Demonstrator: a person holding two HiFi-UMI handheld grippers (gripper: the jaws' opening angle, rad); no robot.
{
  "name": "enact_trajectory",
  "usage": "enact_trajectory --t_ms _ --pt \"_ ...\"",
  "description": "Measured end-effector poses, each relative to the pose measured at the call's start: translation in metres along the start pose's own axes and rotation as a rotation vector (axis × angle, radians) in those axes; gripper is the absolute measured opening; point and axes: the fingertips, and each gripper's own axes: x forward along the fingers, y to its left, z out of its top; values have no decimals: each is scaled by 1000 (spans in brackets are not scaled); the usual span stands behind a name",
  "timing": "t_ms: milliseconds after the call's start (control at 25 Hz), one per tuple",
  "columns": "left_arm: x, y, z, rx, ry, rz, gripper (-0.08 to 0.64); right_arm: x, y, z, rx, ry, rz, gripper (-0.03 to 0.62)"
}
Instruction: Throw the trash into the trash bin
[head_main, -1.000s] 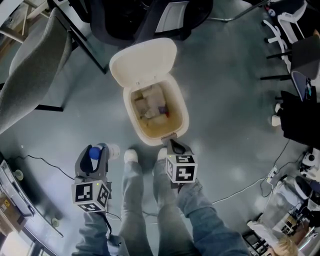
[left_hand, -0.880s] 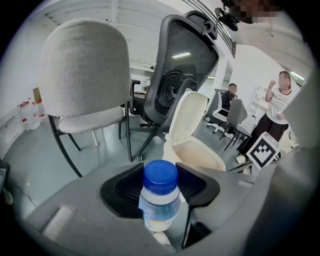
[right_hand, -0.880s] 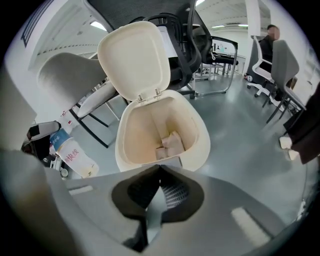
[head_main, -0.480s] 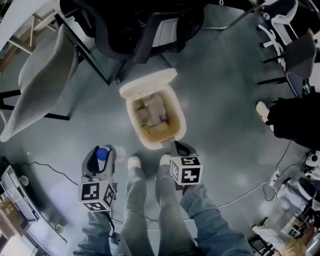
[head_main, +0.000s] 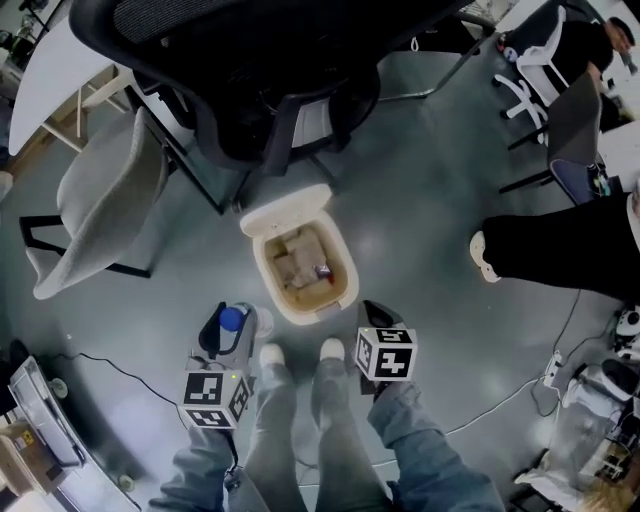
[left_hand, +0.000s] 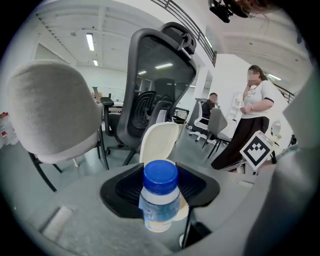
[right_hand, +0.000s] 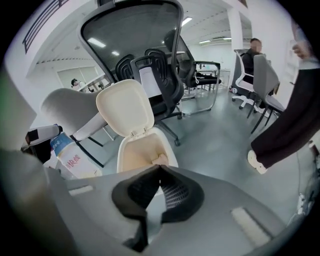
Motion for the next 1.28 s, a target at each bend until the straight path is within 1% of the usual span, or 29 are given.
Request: enact_trajectory --t_ms 240,440,560,760,920,1080,1280 --pt "22 -32 27 43 -21 -64 209 -23 -28 7 59 -36 -34 3" --pt "46 -61 29 78 -2 -110 209 -37 -58 -1 140 -45 -59 3" --pt "65 -74 24 97 17 -131 209 -39 -71 -9 175 -46 -71 3" --pt "103 -87 15 102 48 -154 209 -37 -88 -23 218 -29 -80 3" --pt "132 -90 2 134 87 -161 209 -32 -99 -33 243 -9 -89 3" --pt "158 -88 -12 169 129 -156 209 -26 -107 -34 251 0 -93 3" --pt "186 -89 -35 171 189 -167 209 -22 -115 -34 242 8 -95 3"
